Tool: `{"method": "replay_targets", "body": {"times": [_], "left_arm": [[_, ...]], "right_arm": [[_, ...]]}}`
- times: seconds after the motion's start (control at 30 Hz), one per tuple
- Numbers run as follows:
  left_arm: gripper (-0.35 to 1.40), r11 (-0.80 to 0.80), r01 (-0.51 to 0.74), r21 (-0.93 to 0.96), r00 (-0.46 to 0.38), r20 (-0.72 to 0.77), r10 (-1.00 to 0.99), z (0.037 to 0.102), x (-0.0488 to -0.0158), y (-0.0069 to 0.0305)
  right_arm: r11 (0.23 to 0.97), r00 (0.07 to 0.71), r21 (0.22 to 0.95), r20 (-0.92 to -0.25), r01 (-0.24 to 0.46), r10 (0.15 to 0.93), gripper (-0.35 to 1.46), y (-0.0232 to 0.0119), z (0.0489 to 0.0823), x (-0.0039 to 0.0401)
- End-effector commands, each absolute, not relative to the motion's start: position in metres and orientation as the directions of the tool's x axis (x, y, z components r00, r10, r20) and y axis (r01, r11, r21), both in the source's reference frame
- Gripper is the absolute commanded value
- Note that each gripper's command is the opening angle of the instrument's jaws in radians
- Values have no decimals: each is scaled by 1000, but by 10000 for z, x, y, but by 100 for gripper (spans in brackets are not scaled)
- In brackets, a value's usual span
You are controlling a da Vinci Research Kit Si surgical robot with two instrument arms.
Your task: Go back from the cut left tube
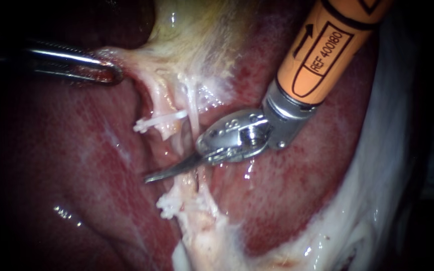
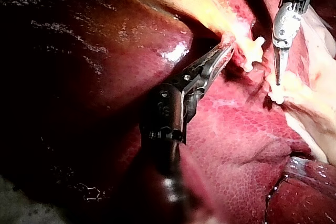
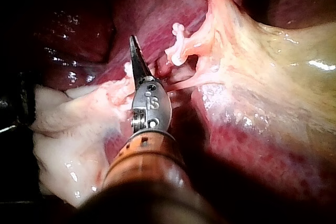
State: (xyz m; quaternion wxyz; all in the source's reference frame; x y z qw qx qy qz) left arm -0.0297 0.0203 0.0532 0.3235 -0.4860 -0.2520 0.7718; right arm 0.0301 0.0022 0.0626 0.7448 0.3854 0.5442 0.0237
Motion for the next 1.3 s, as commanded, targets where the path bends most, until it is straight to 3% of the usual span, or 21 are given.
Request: {"method": "replay_targets", "body": {"times": [0.03, 0.07, 0.1, 0.17, 0.23, 0.33, 0.5, 0.7, 0.83, 0.93, 1.07, 1.3], "left_arm": [[-35, -663, -254, -704, -318, -587, 744, 533, -297, 203], [-35, -664, -254, -704, -318, -587, 744, 533, -297, 203], [-35, -664, -254, -704, -318, -587, 744, 533, -297, 203], [-35, -664, -254, -704, -318, -587, 744, 533, -297, 203], [-35, -664, -253, -704, -318, -587, 744, 533, -296, 203], [-35, -664, -256, -703, -318, -587, 744, 533, -296, 203], [-35, -664, -256, -703, -318, -587, 744, 534, -296, 204], [-35, -664, -255, -702, -318, -588, 744, 534, -295, 203], [-35, -665, -255, -702, -318, -588, 743, 536, -295, 203], [-35, -665, -256, -702, -318, -588, 743, 536, -295, 203], [-35, -665, -256, -702, -318, -588, 743, 537, -295, 203], [-35, -665, -256, -701, -318, -589, 743, 537, -295, 202]], "right_arm": [[702, 407, 599, -793, 385, 454, -35, 22, 626, 300], [702, 407, 599, -793, 385, 454, -35, 22, 626, 300], [704, 406, 599, -793, 382, 454, -20, 22, 626, 301], [711, 406, 602, -789, 363, 460, 73, 23, 626, 303], [718, 410, 616, -775, 324, 480, 121, 23, 626, 306], [741, 406, 623, -763, 251, 503, 143, 22, 625, 308], [752, 404, 627, -753, 203, 519, 143, 22, 624, 306], [751, 405, 627, -753, 206, 518, 143, 16, 620, 287], [799, 382, 599, -751, 52, 539, 143, 6, 612, 255], [874, 380, 486, -806, -14, 455, 145, -1, 607, 228], [933, 431, 354, -834, -61, 344, 145, -5, 601, 188], [951, 561, 285, -772, -117, 300, 145, 13, 582, 132]]}}
